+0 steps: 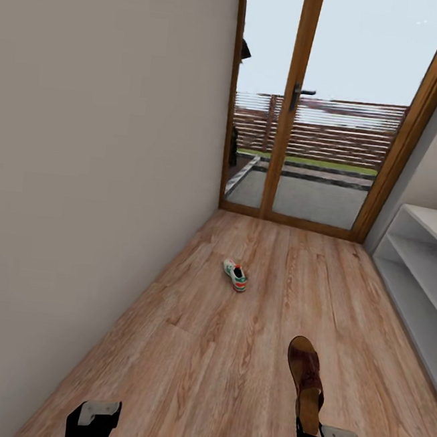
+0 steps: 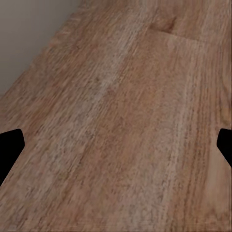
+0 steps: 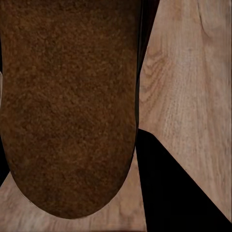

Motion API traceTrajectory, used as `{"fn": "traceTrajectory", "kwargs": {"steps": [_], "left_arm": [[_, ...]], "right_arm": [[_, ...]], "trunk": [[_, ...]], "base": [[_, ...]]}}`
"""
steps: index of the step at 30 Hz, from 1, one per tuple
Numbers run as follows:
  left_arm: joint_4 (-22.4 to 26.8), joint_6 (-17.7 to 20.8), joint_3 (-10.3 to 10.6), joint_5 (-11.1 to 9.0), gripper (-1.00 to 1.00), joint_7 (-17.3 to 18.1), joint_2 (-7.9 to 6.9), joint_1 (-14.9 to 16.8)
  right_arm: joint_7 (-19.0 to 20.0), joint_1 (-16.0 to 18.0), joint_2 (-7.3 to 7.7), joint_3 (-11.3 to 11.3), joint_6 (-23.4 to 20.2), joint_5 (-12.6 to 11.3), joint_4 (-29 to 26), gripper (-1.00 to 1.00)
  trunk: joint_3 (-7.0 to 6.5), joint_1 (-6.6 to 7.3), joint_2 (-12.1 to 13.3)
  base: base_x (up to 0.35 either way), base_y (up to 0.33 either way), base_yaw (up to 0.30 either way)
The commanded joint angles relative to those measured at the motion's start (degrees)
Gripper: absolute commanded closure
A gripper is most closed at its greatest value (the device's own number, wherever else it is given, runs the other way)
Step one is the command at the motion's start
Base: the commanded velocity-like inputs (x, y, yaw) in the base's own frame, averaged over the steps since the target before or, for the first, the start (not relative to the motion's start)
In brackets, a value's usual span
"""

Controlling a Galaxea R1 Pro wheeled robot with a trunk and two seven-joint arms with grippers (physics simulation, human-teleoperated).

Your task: Pick up the two gym shoes and the two sandals from the corridor floor and place them onto the hallstand (shoe rack) in the corridor, making sure they are on the rack and not on the floor. Arrange them so the two gym shoes are next to each other and the two sandals are next to each other.

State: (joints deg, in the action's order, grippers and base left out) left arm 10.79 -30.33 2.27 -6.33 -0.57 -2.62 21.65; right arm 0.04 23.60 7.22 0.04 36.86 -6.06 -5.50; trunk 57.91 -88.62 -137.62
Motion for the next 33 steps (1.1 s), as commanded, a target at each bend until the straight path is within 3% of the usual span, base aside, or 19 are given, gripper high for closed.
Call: {"fn": "traceTrajectory", "kwargs": {"steps": [1,14,33], "left_arm": [[0.0,-0.2,0.3,-0.4,-1.00,-0.1,-0.02,0.0],[0.0,-0.3,0.3,-0.3,-1.00,0.0,0.11,-0.4],[0.0,-0.3,0.2,-0.5,-1.00,0.0,0.07,-0.5]], "right_arm": [[0.1,0.0,-0.01,0.1,0.1,-0.5,0.1,1.00],[0.1,0.0,-0.01,0.0,0.1,-0.7,0.1,1.00],[0.2,0.0,-0.34,0.1,0.1,-0.6,0.1,1.00]], "trunk": [[-0.19,0.24,0.4],[-0.94,0.46,0.8],[-0.95,0.46,0.8]], "base": [[0.000,0.000,-0.245],[0.059,-0.035,-0.220],[0.255,-0.181,-0.003]]}}
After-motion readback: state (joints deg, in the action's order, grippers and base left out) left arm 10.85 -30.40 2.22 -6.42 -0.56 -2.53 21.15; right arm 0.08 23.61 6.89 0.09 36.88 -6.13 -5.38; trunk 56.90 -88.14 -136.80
